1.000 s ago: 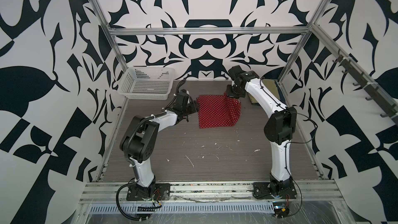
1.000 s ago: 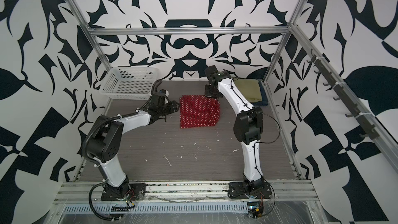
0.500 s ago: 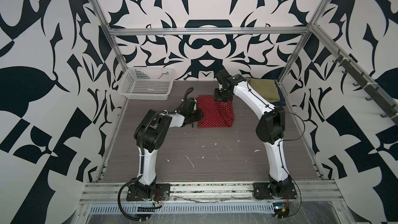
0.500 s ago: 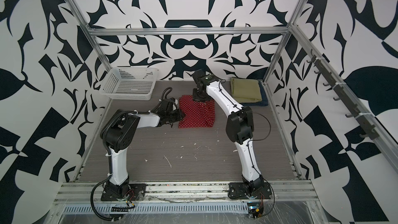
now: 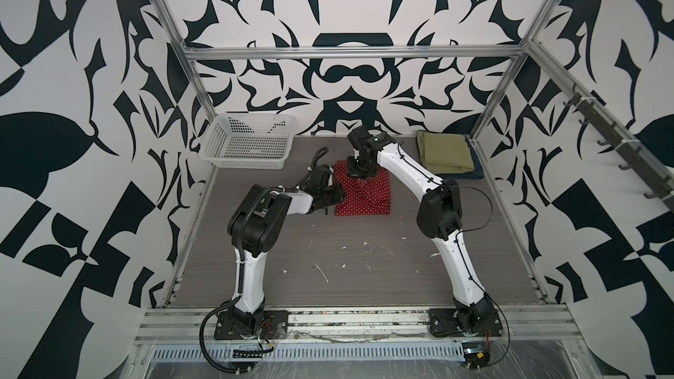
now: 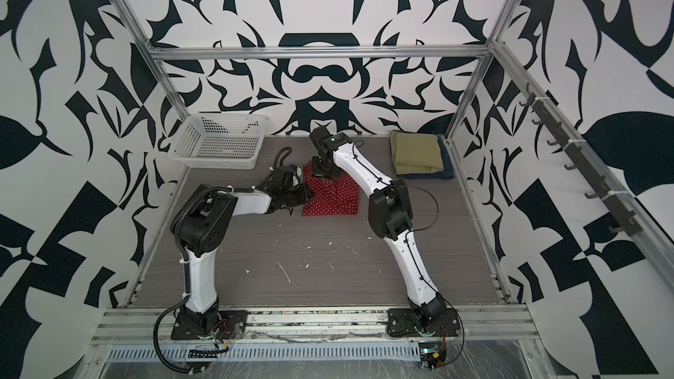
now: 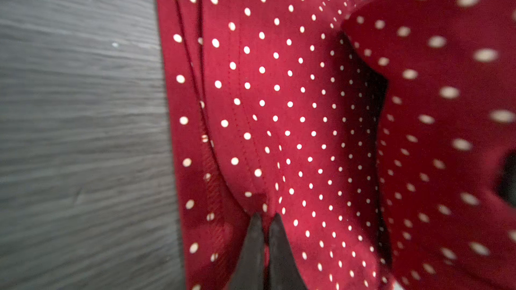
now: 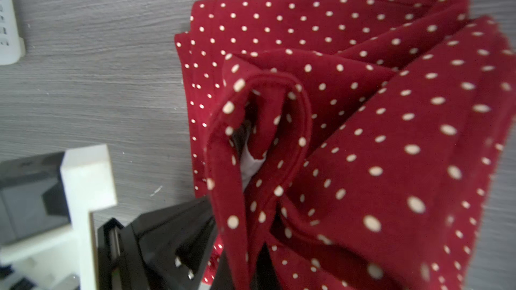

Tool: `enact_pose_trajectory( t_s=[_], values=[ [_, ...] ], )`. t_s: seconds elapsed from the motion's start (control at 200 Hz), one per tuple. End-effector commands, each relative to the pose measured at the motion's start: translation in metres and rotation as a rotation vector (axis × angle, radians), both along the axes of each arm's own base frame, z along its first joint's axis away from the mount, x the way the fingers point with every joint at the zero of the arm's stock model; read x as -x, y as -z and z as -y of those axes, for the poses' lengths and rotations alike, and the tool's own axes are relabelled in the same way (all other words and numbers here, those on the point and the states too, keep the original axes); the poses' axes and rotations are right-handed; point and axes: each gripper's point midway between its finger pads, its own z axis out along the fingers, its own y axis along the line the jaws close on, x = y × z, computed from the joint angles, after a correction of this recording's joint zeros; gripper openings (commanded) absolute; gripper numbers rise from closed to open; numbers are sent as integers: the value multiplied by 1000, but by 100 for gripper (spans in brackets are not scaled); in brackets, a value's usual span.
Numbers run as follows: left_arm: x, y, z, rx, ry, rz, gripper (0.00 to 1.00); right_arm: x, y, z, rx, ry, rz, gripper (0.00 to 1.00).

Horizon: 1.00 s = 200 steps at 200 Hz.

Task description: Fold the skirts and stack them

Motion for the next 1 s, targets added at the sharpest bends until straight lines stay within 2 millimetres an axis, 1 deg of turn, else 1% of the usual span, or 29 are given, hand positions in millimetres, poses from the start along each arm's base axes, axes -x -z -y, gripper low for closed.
enact_pose_trajectory(
  t_s=[0.0, 0.07, 0.125, 0.175, 0.23, 0.285, 0.315, 0.34, 0.375, 0.44, 0.46, 0.495, 0.525, 0.57, 0.58, 0.6, 0.685, 0.73, 0.745, 0.785, 0.805, 0.83, 0.88, 0.91, 0.935, 0.96, 0.995],
  values=[
    [-2, 3, 6, 3, 8, -4, 7, -5, -22, -22, -99, 1, 37, 0],
    [-2, 3, 6, -2, 9, -6, 8, -5, -20, -31, -127, -5, 38, 1],
    [-2, 3, 5, -6, 4, -2, 12, -6, -22, -39, -153, -10, 40, 4],
    [-2, 1, 4, -8, 0, 1, 15, -6, -25, -45, -187, -13, 41, 9],
    [-2, 0, 2, -12, -6, 5, 22, -8, -33, -52, -228, -21, 54, 18],
    [0, -6, -1, -15, -14, 13, 31, -10, -49, -60, -289, -39, 78, 28],
    [1, -11, -3, -15, -21, 22, 34, -10, -58, -64, -313, -47, 92, 31],
    [3, -16, -6, -18, -30, 34, 37, -9, -67, -67, -342, -60, 99, 35],
    [5, -22, -12, -28, -50, 54, 42, -10, -80, -72, -394, -74, 112, 36],
    [10, -40, -28, -43, -97, 102, 43, -8, -104, -75, -474, -88, 133, 37],
    [11, -45, -34, -52, -113, 119, 44, -8, -111, -74, -494, -91, 140, 37],
    [14, -58, -44, -68, -144, 155, 45, -7, -130, -73, -535, -99, 166, 37],
    [16, -70, -53, -80, -171, 184, 45, -7, -139, -67, -548, -95, 184, 37],
    [21, -82, -70, -104, -210, 217, 47, -7, -151, -58, -560, -86, 213, 38],
    [22, -86, -72, -106, -214, 226, 47, -8, -154, -56, -563, -84, 220, 42],
    [23, -92, -77, -110, -221, 243, 48, -8, -160, -52, -575, -83, 234, 43],
    [28, -113, -107, -162, -280, 274, 50, -5, -170, -33, -617, -67, 248, 43],
    [28, -123, -116, -176, -284, 287, 50, -2, -173, -23, -628, -65, 261, 41],
    [28, -126, -116, -174, -269, 292, 50, -1, -173, -19, -626, -63, 267, 40],
    [27, -135, -113, -177, -225, 298, 48, 2, -163, -8, -604, -48, 266, 36],
    [26, -139, -109, -180, -200, 293, 46, 2, -162, -2, -600, -42, 274, 33],
    [25, -144, -103, -181, -167, 291, 45, 4, -151, 6, -586, -26, 261, 29],
    [24, -148, -83, -160, -82, 283, 41, 6, -132, 19, -575, -8, 246, 22],
    [22, -150, -71, -143, -44, 280, 39, 7, -116, 28, -560, 10, 223, 17],
    [21, -151, -60, -127, -10, 280, 34, 10, -106, 33, -547, 17, 211, 13],
    [21, -151, -48, -116, 21, 283, 31, 12, -98, 38, -533, 21, 204, 11],
    [20, -151, -34, -102, 57, 293, 29, 18, -82, 44, -503, 22, 189, 9]
  ],
)
